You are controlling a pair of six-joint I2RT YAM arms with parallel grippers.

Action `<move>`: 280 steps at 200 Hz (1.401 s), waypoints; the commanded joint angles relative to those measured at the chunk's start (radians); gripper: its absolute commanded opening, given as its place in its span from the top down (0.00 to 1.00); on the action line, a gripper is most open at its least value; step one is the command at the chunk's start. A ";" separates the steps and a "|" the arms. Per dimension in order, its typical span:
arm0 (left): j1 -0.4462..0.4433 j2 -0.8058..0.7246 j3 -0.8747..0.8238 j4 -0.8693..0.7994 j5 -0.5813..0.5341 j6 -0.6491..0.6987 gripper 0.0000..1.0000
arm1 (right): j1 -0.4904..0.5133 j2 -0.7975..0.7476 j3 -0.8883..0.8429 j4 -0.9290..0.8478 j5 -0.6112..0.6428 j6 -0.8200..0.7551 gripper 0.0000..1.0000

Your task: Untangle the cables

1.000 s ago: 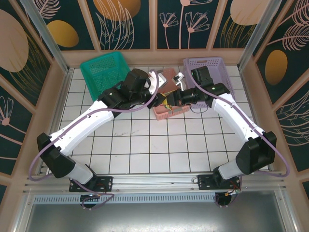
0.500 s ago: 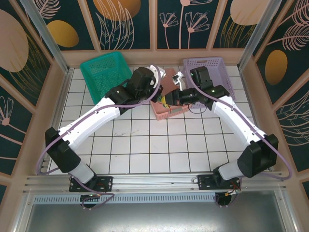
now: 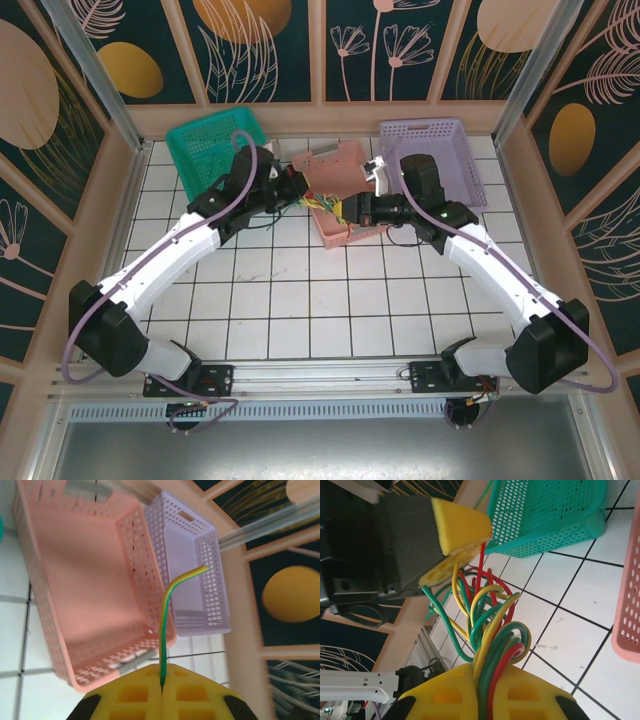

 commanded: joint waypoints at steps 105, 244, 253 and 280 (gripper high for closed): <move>0.103 -0.177 -0.013 -0.104 -0.153 -0.333 0.28 | 0.075 0.020 0.089 -0.094 0.269 -0.096 1.00; -0.163 -0.208 -0.168 0.124 -0.177 -0.935 0.09 | 0.420 0.059 0.122 0.111 0.846 -0.427 1.00; -0.142 -0.216 -0.188 0.117 -0.190 -0.924 0.11 | 0.436 0.038 0.099 0.119 0.843 -0.439 1.00; -0.085 -0.233 -0.205 0.083 -0.212 -0.886 0.19 | 0.473 -0.027 0.032 0.115 0.844 -0.468 1.00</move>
